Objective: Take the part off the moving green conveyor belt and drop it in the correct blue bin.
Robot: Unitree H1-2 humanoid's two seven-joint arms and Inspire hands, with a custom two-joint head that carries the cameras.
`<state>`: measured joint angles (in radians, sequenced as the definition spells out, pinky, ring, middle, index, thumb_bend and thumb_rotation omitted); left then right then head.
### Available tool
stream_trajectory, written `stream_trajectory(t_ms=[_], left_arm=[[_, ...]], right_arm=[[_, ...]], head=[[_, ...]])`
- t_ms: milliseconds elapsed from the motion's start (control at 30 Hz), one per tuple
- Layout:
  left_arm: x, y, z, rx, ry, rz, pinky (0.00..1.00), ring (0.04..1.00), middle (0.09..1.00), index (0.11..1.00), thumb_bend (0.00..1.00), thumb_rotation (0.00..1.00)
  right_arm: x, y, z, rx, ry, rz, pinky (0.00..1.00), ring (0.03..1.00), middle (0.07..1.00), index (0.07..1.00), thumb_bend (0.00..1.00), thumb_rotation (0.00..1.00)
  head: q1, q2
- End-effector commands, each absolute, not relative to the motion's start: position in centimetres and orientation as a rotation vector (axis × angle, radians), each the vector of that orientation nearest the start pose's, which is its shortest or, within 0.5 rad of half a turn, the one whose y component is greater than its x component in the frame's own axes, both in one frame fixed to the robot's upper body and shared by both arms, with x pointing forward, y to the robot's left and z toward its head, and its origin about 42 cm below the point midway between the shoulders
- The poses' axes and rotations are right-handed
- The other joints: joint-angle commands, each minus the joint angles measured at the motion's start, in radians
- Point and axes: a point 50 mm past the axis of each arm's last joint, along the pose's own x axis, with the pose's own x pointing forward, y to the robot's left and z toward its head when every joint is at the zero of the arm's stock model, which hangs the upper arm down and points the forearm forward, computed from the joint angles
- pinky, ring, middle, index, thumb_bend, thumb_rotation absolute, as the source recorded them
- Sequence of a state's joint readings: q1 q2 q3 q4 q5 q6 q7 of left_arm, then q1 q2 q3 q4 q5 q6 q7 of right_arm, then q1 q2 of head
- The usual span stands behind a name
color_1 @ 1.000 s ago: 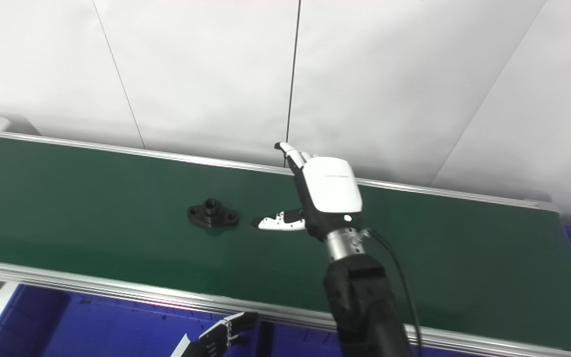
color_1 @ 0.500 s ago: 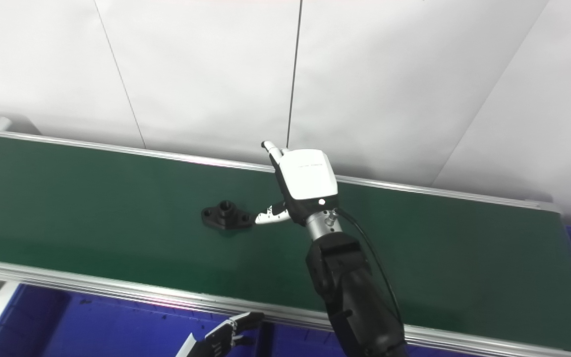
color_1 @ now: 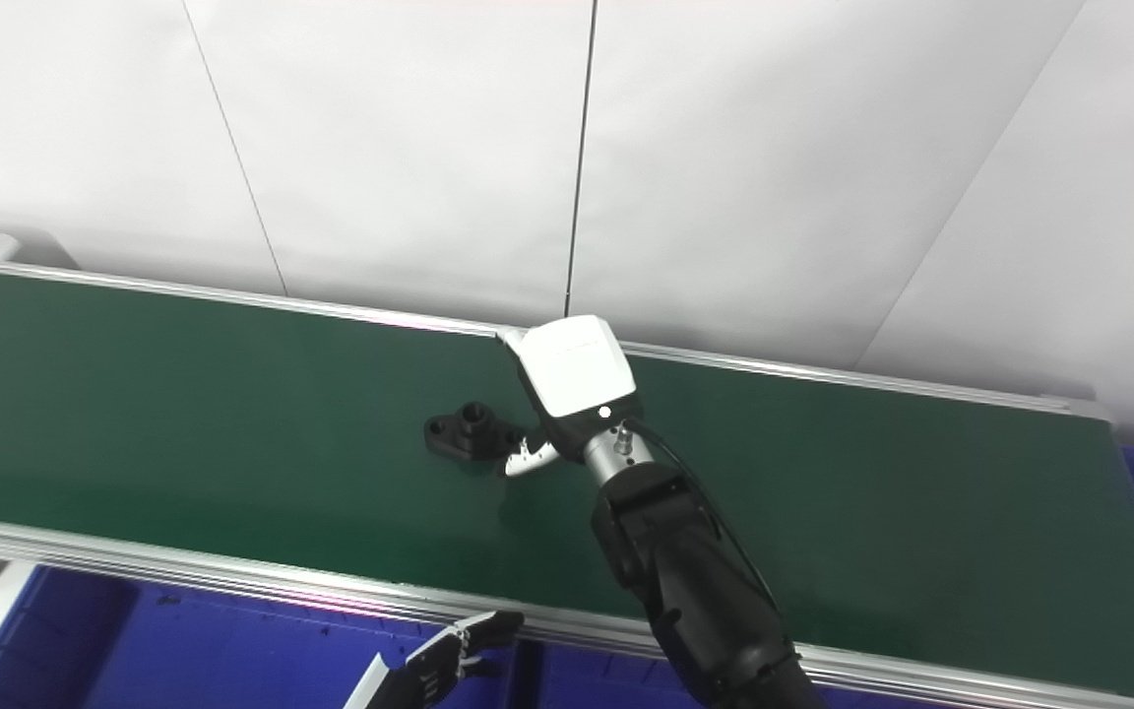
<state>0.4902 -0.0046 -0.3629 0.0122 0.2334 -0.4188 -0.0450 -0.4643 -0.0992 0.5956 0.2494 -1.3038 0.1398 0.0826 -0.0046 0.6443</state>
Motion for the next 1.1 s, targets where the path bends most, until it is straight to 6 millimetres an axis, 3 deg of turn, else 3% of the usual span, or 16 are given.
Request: stream_trajectory(t_ms=[0, 167, 367, 533, 633, 800, 833, 867, 900, 1067], left_arm=[[9.6, 11.6, 4.6, 0.062, -0.015, -0.337, 0.74, 0.832, 0.84, 0.802, 0.86, 0.89], [9.5, 11.3, 4.7, 0.067, -0.016, -0.338, 0.74, 0.824, 0.839, 0.803, 0.85, 0.89], [9.4, 11.1, 5.1, 0.061, -0.013, -0.332, 0.75, 0.833, 0.844, 0.805, 0.85, 0.88], [9.3, 11.1, 5.0, 0.051, -0.01, -0.327, 0.77, 0.844, 0.844, 0.809, 0.85, 0.89], [9.3, 11.1, 4.9, 0.051, -0.009, -0.327, 0.78, 0.841, 0.832, 0.806, 0.84, 0.88], [9.2, 11.2, 4.6, 0.049, -0.008, -0.321, 0.78, 0.836, 0.817, 0.8, 0.83, 0.87], [9.2, 11.2, 4.6, 0.049, -0.009, -0.319, 0.78, 0.834, 0.812, 0.797, 0.82, 0.87], [9.1, 11.2, 4.6, 0.049, -0.01, -0.318, 0.78, 0.833, 0.807, 0.795, 0.82, 0.87], [9.1, 11.3, 4.6, 0.049, -0.01, -0.316, 0.78, 0.832, 0.804, 0.794, 0.82, 0.87], [9.0, 11.4, 4.7, 0.046, -0.007, -0.317, 0.78, 0.831, 0.803, 0.792, 0.82, 0.87]], right_arm=[[38.5, -6.4, 15.9, -1.61, -0.45, 0.389, 0.41, 0.53, 0.667, 0.804, 0.9, 0.44], [38.2, -6.1, 15.1, -1.642, -0.37, 0.457, 0.41, 0.525, 0.665, 0.787, 0.87, 0.5], [38.5, -6.7, 14.5, -1.67, -0.288, 0.493, 0.39, 0.511, 0.657, 0.674, 0.85, 0.54], [38.7, -7.3, 13.6, -1.653, -0.236, 0.519, 0.25, 0.343, 0.513, 0.701, 0.79, 0.55], [38.8, -7.7, 12.5, -1.628, -0.208, 0.536, 0.19, 0.258, 0.379, 0.713, 0.69, 0.54], [39.0, -8.7, 10.4, -1.636, -0.158, 0.538, 0.15, 0.209, 0.313, 0.637, 0.57, 0.55], [39.0, -9.0, 10.0, -1.631, -0.152, 0.536, 0.14, 0.202, 0.301, 0.567, 0.54, 0.36], [39.0, -9.1, 9.9, -1.625, -0.149, 0.535, 0.13, 0.187, 0.284, 0.524, 0.52, 0.23], [38.9, -9.2, 9.6, -1.618, -0.14, 0.529, 0.11, 0.172, 0.264, 0.504, 0.51, 0.17], [38.3, -9.8, 8.6, -1.614, -0.111, 0.489, 0.05, 0.107, 0.182, 0.483, 0.51, 0.12]], head=[[0.003, -0.001], [0.008, 0.001], [0.02, 0.006], [0.029, 0.006], [0.034, 0.004], [0.04, -0.007], [0.041, -0.006], [0.041, -0.007], [0.041, -0.007], [0.035, -0.007]])
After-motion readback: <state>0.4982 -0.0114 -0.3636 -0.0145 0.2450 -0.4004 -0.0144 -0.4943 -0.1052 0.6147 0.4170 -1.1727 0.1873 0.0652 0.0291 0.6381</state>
